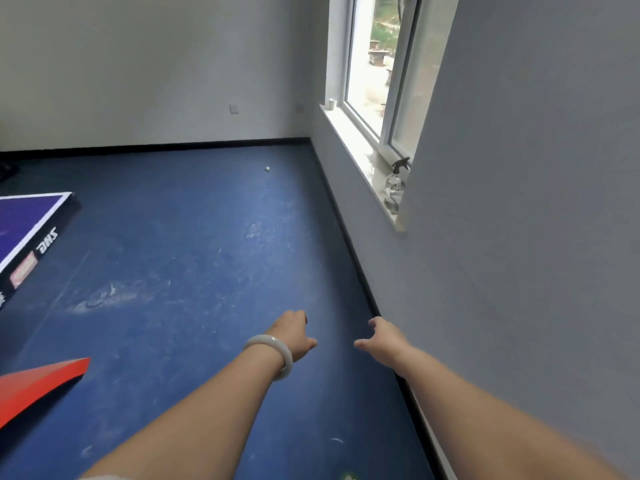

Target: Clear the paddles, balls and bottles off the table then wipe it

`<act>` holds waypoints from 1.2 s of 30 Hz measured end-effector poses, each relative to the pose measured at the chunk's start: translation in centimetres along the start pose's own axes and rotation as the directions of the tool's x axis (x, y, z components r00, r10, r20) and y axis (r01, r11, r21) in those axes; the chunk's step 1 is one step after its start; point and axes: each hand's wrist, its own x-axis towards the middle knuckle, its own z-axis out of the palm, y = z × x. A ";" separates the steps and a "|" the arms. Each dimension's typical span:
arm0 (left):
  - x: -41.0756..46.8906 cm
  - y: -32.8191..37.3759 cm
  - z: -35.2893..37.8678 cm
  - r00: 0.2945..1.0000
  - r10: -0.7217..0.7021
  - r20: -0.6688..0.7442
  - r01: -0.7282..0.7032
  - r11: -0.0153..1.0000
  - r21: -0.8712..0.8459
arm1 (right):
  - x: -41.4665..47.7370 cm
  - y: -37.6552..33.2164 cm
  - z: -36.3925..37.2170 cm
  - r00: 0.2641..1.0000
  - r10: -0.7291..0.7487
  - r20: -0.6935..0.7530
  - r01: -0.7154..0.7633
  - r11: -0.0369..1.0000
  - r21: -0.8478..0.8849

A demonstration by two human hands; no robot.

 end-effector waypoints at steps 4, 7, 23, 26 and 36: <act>8.0 0.5 -2.7 1.000 0.024 0.017 -0.024 0.999 0.024 | 7.7 -2.4 -2.6 0.999 0.034 0.001 -0.034 0.999 0.021; 14.5 0.9 -5.5 1.000 0.019 0.023 -0.019 0.999 0.026 | 14.0 -4.5 -5.3 0.999 0.032 0.004 -0.032 0.999 0.034; 43.9 4.5 -16.8 0.988 0.094 0.119 -0.093 0.996 -0.013 | 40.2 -10.1 -18.0 0.968 0.232 -0.092 -0.200 0.941 0.272; 50.2 4.8 -19.1 0.979 0.145 0.147 -0.147 0.989 0.006 | 44.8 -11.3 -19.5 0.949 0.295 -0.113 -0.238 0.904 0.355; 67.9 11.2 -22.9 0.905 0.285 0.316 -0.336 0.934 0.121 | 55.8 -12.6 -24.0 0.844 0.527 -0.105 -0.391 0.736 0.553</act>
